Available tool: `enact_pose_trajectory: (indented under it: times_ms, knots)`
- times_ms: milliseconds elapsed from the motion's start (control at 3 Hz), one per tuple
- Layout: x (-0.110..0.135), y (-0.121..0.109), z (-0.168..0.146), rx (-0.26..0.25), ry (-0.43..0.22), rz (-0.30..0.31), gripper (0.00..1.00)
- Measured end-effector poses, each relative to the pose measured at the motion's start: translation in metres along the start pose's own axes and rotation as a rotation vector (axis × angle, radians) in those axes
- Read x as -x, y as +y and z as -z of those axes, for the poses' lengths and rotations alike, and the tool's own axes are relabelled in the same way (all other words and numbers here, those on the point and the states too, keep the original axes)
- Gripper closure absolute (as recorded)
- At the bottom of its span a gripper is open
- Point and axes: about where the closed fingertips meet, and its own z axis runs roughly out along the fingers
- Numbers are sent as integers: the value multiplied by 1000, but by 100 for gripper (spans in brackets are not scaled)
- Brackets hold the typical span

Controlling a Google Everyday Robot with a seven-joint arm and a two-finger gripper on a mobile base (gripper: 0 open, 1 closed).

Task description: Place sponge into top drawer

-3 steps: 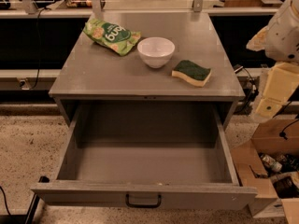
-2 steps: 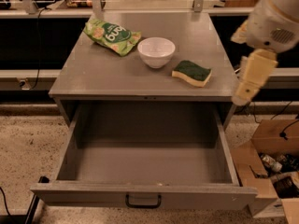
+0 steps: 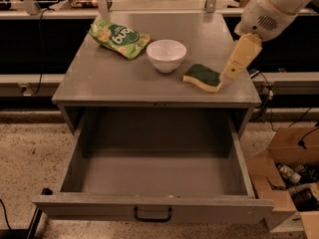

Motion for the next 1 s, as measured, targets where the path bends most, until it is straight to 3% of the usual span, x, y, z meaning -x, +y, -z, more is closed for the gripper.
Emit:
enact_pose_trajectory:
  times_ms: [667,1000]
  knots:
    - [20,-20,-81,22,-20,-135,0]
    - [8,-29,-116,28,-24,-198,0]
